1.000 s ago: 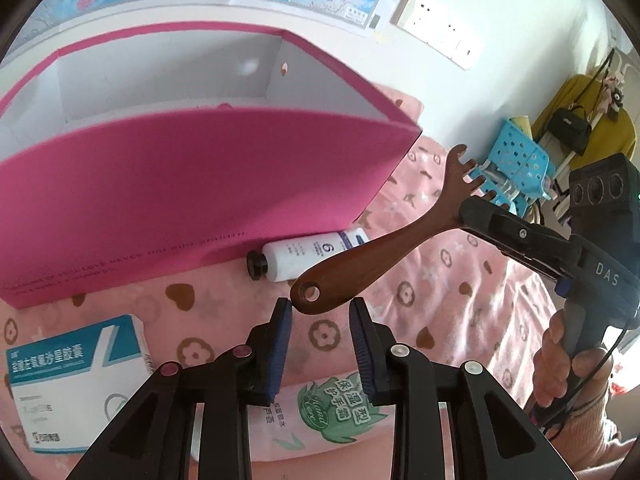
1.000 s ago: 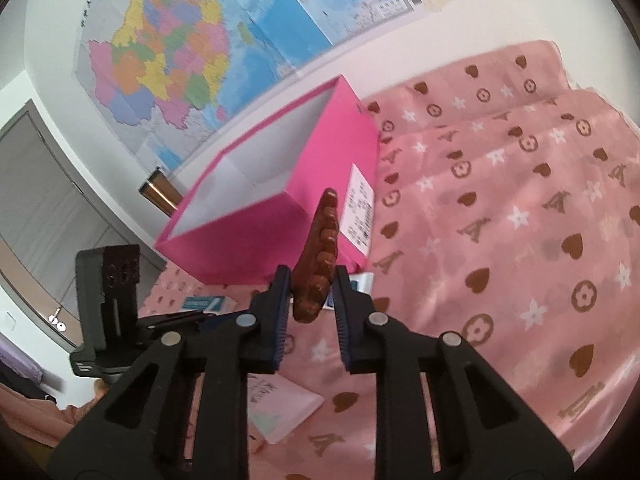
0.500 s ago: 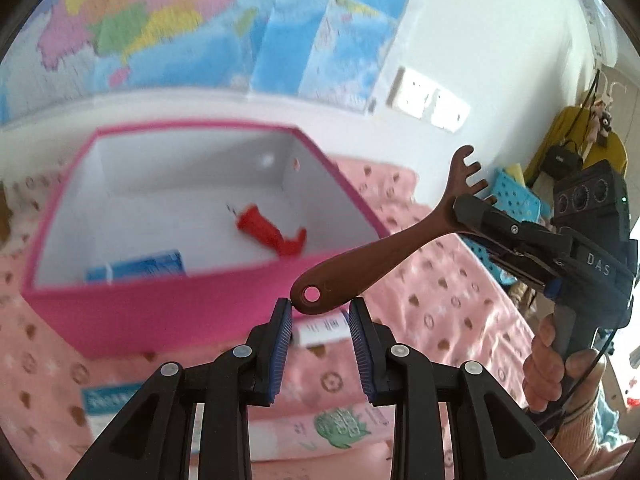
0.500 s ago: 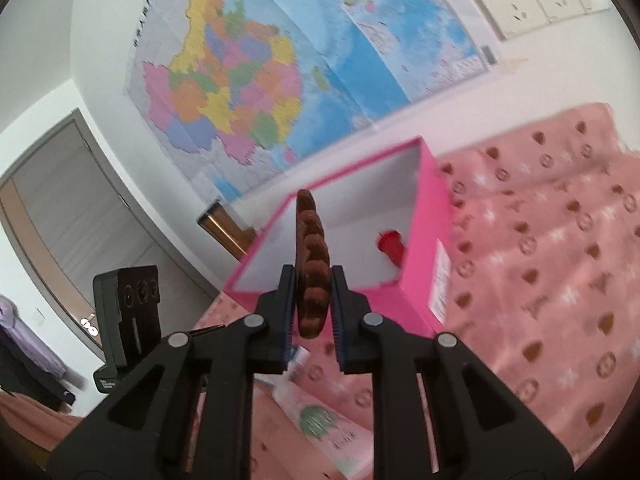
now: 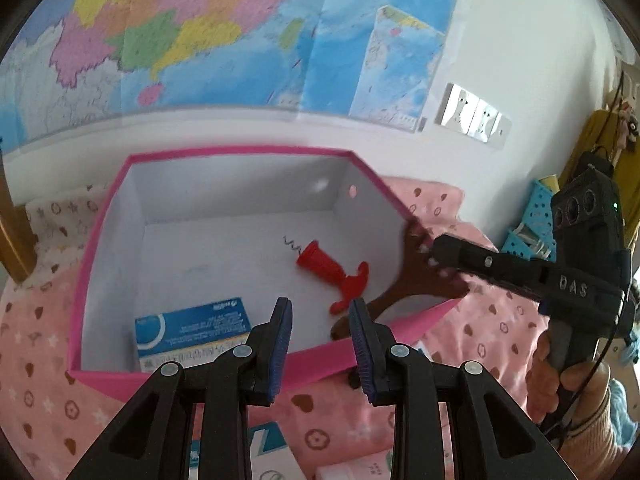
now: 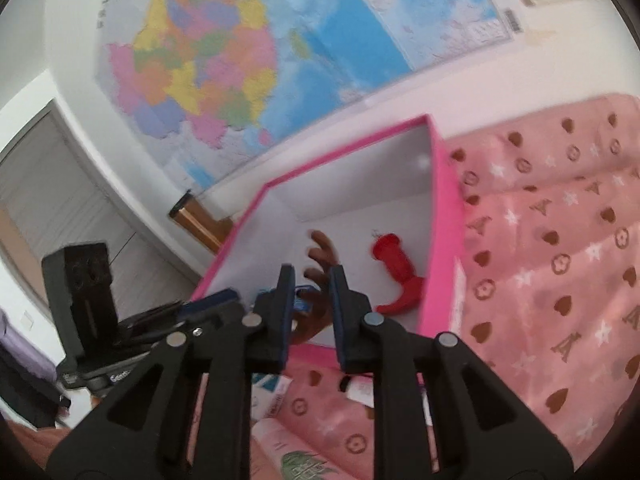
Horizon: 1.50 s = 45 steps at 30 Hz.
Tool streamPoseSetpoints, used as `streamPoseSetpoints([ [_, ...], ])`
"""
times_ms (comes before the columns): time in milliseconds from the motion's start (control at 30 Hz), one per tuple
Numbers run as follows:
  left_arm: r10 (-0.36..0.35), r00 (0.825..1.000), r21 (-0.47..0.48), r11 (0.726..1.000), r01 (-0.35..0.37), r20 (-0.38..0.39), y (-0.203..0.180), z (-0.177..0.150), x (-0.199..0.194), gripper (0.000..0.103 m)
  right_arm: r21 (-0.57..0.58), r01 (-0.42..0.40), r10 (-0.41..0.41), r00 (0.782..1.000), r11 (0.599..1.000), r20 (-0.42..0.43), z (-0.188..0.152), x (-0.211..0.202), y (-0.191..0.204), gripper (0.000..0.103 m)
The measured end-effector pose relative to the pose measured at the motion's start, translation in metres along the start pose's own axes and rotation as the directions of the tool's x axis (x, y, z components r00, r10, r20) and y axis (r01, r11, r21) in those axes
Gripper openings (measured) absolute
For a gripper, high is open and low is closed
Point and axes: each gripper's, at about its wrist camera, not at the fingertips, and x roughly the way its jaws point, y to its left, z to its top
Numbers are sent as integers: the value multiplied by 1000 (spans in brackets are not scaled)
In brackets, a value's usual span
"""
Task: Organize rigid objects
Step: 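Carry the massage comb into the magenta box and open the right gripper, then move the left gripper to the blue-labelled white tube and grasp its cap end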
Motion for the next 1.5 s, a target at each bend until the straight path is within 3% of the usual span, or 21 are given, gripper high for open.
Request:
streamPoseSetpoints([
  [200,-12,1000,-6,1000,12,11,1,-6,1,29,-26,161,-160,986,987,37,2,-17,-7,26],
  [333,-5,1000,9,1000,5,17,-5,-8,1,29,-78,217,-217,976,973,13,2,-11,-5,26],
  [400,-3,1000,16,1000,3,19,-7,-9,0,29,-113,238,-237,971,965,20,1,-7,0,21],
  [433,-4,1000,16,1000,4,18,-6,-9,0,29,-128,239,-240,971,962,11,1,-4,2,11],
  [667,-11,1000,25,1000,11,27,-9,-12,-6,32,-127,221,-224,975,967,-7,-4,4,2,10],
  [733,-16,999,32,999,15,36,-12,-14,-10,39,-126,203,-205,979,971,-6,-6,-1,3,10],
  [767,-17,999,36,999,16,44,-14,-15,-12,44,-130,199,-202,979,971,-7,-7,-4,4,12],
  [867,-36,997,50,998,33,68,-19,-19,-20,48,-121,177,-179,984,977,-6,-12,-14,5,27],
  [1000,-72,993,74,995,65,91,-26,-29,-30,53,-115,158,-157,987,981,14,-23,-35,3,30],
  [1067,-96,992,77,993,90,87,-27,-35,-32,54,-112,164,-164,986,980,16,-28,-41,0,39],
  [1267,-103,995,100,990,102,11,-37,-57,-14,55,-68,203,-206,977,977,-48,-50,-45,-24,42],
  [1500,-59,993,93,993,69,-102,-40,-71,27,55,-26,228,-229,964,973,-138,-71,-28,-44,43],
])
